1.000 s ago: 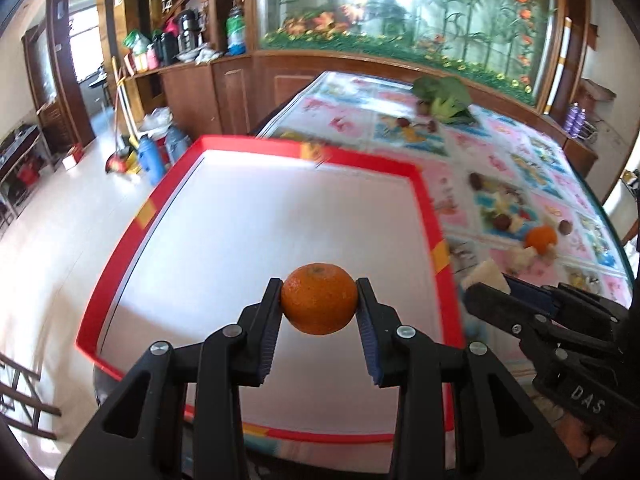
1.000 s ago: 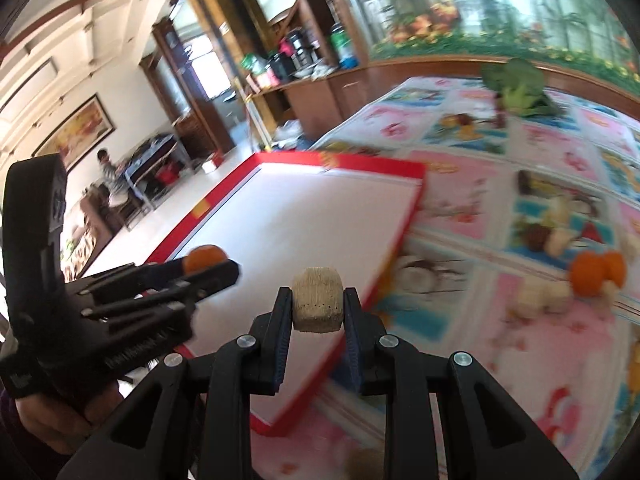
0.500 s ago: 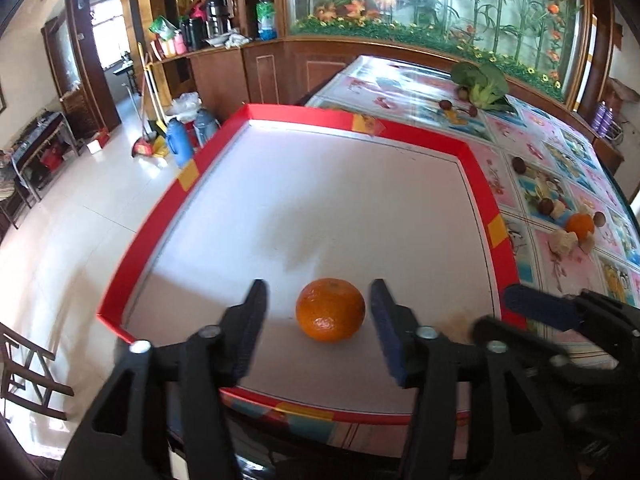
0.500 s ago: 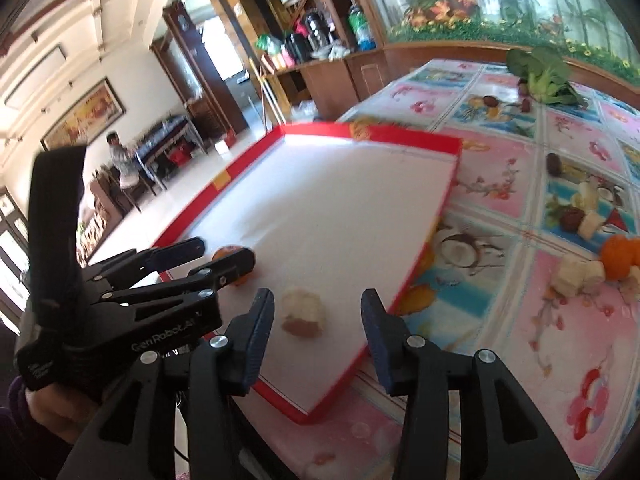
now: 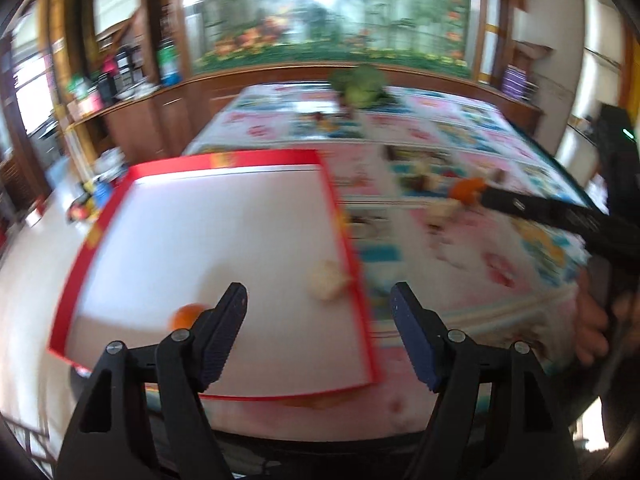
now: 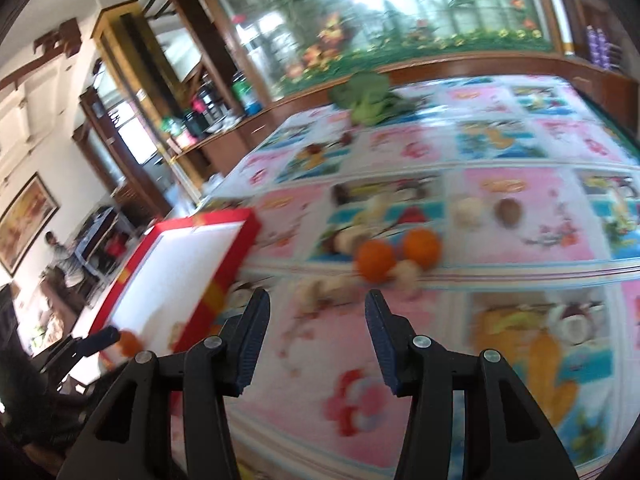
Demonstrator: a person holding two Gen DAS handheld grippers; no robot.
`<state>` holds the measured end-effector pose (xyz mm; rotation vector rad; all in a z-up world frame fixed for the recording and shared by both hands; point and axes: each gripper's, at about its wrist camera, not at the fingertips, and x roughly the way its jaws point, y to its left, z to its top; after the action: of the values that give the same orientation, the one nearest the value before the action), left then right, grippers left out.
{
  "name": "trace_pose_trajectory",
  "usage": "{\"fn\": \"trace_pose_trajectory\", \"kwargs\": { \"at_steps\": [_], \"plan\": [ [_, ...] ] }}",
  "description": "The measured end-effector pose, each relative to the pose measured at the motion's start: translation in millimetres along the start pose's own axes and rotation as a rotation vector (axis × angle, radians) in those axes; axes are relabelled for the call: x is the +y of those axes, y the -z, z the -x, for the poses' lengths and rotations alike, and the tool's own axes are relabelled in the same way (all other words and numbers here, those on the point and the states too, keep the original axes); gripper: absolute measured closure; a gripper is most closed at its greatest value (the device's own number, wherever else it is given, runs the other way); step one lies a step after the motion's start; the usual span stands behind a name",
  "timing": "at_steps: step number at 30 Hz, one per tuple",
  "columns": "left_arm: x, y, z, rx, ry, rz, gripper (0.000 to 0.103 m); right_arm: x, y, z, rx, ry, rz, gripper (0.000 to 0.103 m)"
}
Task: Organize fruits
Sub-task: 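Grasp a brown round fruit with the left tool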
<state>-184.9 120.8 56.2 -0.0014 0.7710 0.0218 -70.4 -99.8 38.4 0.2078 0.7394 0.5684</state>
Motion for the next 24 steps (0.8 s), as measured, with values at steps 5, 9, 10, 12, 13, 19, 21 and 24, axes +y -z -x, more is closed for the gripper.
{"fn": "trace_pose_trajectory", "kwargs": {
  "at_steps": [5, 9, 10, 12, 13, 19, 21, 24],
  "plan": [
    [-37, 1, 0, 0.013, 0.073, -0.095, 0.028, -27, -4, 10, -0.033, 0.062, -0.014, 0.054],
    [-53, 4, -3, 0.035, 0.123, -0.127, 0.028, -45, -7, 12, -0.03, 0.074, -0.069, 0.054],
    [-55, 5, -4, 0.041, 0.131, -0.131, 0.028, -48, -7, 9, -0.026, 0.075, -0.079, 0.054],
    [-59, 10, -6, 0.053, 0.144, -0.139, 0.028, -51, -8, 8, -0.019, 0.09, -0.085, 0.054],
    [-60, 11, -7, 0.059, 0.151, -0.141, 0.028, -51, -8, 7, -0.013, 0.098, -0.08, 0.054],
    [-66, 17, -14, 0.093, 0.197, -0.161, 0.029, -49, -7, 1, 0.008, 0.116, -0.056, 0.054],
    [-67, 18, -15, 0.101, 0.212, -0.159, 0.029, -50, -7, 0, 0.01, 0.118, -0.057, 0.054],
    [-67, 19, -19, 0.113, 0.227, -0.158, 0.037, -50, -7, 0, 0.012, 0.12, -0.057, 0.054]
  ]
}}
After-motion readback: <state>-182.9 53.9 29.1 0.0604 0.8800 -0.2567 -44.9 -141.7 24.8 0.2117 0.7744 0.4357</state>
